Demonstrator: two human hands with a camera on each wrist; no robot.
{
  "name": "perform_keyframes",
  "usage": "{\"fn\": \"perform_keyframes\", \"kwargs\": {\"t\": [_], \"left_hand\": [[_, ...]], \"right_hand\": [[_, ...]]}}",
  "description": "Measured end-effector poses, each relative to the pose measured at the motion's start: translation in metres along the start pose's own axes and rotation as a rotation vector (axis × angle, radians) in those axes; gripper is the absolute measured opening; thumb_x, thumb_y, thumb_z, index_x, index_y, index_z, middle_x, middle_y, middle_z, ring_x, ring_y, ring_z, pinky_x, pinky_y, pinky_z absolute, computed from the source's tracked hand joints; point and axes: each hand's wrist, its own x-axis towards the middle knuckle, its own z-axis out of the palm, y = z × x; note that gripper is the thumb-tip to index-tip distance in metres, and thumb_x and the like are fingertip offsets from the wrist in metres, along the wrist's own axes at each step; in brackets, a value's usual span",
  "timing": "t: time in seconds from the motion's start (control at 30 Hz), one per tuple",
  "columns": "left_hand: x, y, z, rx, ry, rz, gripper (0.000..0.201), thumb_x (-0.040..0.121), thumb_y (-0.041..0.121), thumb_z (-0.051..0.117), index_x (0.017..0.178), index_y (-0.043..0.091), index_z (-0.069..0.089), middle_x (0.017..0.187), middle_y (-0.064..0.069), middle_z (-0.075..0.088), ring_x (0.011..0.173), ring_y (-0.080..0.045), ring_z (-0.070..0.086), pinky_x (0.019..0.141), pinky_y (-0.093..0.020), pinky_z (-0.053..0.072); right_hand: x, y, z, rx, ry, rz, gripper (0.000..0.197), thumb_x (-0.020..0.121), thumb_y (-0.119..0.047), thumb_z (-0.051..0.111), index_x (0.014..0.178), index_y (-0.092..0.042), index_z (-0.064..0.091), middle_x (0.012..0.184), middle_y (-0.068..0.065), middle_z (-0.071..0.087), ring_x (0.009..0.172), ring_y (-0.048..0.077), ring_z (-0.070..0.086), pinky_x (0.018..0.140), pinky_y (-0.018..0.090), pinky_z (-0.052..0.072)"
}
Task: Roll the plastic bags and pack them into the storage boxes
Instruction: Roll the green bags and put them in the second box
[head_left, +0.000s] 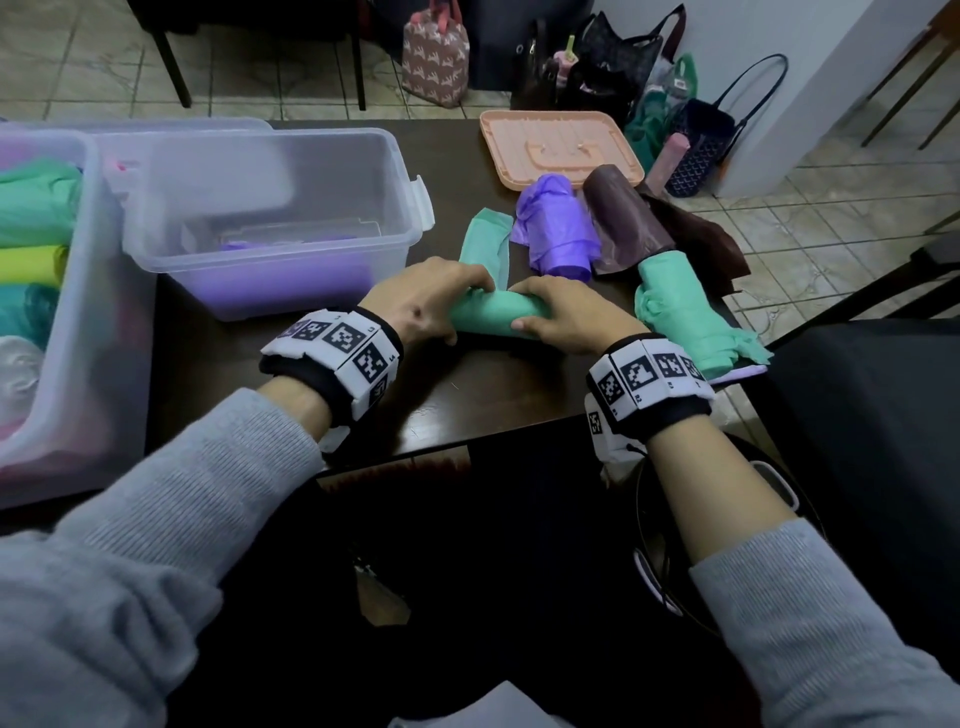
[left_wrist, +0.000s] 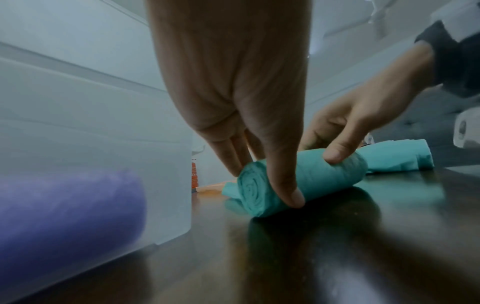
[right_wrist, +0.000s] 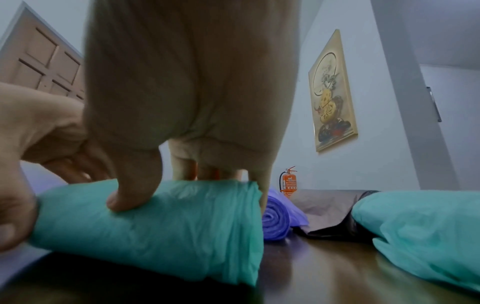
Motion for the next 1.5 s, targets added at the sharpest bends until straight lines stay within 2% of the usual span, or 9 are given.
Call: {"fn": "perform_keyframes", "kwargs": {"t": [0.27,0.43,0.67,0.87,1.03,1.2,1.37,1.43,1.5], "left_hand": [[0.001,0.0,-0.003,-0.012,0.017,0.047,0.062,0.07,0.001,0.076,0.127,0.013,0.057,0.128,-0.008,0.054,0.12,-0.027,0.049,0.099,-0.036,0.038],[-0.003,0.003,0.0,-0.014,0.001,0.051,0.07,0.065,0.008,0.08,0.129,0.017,0.053,0.126,-0.007,0.058,0.117,-0.028,0.051,0.095,-0.038,0.041],[0.001,0.009,-0.005,-0.078,-0.054,-0.067,0.059,0.072,0.009,0.077,0.126,0.015,0.054,0.125,-0.007,0.059,0.115,-0.025,0.054,0.094,-0.032,0.043],[0.008,0.007,-0.011,-0.096,-0.18,-0.143,0.064,0.079,0.013,0.072,0.135,0.02,0.043,0.134,-0.004,0.053,0.12,-0.023,0.05,0.093,-0.028,0.039],[0.008,0.003,-0.009,-0.152,-0.188,-0.203,0.067,0.082,0.015,0.07,0.138,0.014,0.032,0.139,-0.006,0.046,0.125,-0.024,0.044,0.095,-0.026,0.035],[0.008,0.001,-0.005,-0.124,-0.126,-0.226,0.053,0.083,0.021,0.068,0.131,0.014,0.046,0.136,-0.013,0.039,0.122,-0.028,0.045,0.104,-0.034,0.037],[0.008,0.002,-0.013,-0.102,-0.149,-0.174,0.046,0.089,0.018,0.059,0.134,0.014,0.05,0.132,-0.012,0.052,0.118,-0.026,0.05,0.094,-0.027,0.038],[0.008,0.002,-0.015,-0.092,-0.183,-0.179,0.047,0.092,0.019,0.057,0.137,0.016,0.046,0.135,-0.011,0.05,0.122,-0.025,0.048,0.095,-0.027,0.036],[0.007,0.004,-0.017,-0.089,-0.217,-0.189,0.048,0.093,0.021,0.056,0.139,0.018,0.044,0.137,-0.009,0.049,0.123,-0.024,0.047,0.097,-0.026,0.036]], "right_hand": [[0.004,0.0,-0.005,0.051,-0.181,0.123,0.04,0.098,-0.033,0.044,0.128,-0.01,0.052,0.127,0.012,0.052,0.112,0.024,0.051,0.092,0.028,0.036],[0.002,0.003,-0.008,0.132,-0.229,0.165,0.034,0.099,-0.034,0.039,0.117,-0.012,0.058,0.108,0.004,0.056,0.096,0.016,0.051,0.082,0.025,0.035],[0.003,-0.002,0.003,0.057,0.152,0.02,0.028,0.09,-0.03,0.056,0.113,-0.014,0.054,0.117,0.009,0.055,0.114,0.026,0.046,0.099,0.042,0.038],[-0.01,-0.012,0.014,0.082,0.018,-0.078,0.082,0.052,-0.038,0.088,0.119,-0.021,0.045,0.114,0.002,0.04,0.112,0.016,0.04,0.096,0.034,0.038],[-0.007,-0.012,0.008,0.416,0.238,0.012,0.064,0.08,-0.037,0.071,0.129,-0.015,0.037,0.12,0.004,0.036,0.104,0.013,0.046,0.096,0.025,0.038],[-0.002,-0.006,0.012,0.364,0.587,0.007,0.023,0.096,-0.032,0.048,0.098,-0.009,0.051,0.099,0.004,0.046,0.093,0.021,0.048,0.085,0.027,0.037],[-0.005,-0.011,0.014,0.135,0.443,-0.243,0.043,0.087,-0.04,0.057,0.065,-0.003,0.062,0.066,0.006,0.053,0.067,0.019,0.047,0.064,0.025,0.033],[-0.005,-0.012,0.015,0.072,0.319,-0.222,0.036,0.081,-0.046,0.065,0.086,-0.01,0.071,0.083,0.007,0.062,0.081,0.02,0.054,0.076,0.035,0.045],[-0.006,-0.011,0.016,0.002,0.198,-0.149,0.06,0.073,-0.051,0.072,0.125,-0.022,0.058,0.119,0.004,0.056,0.112,0.02,0.05,0.097,0.041,0.041]]}}
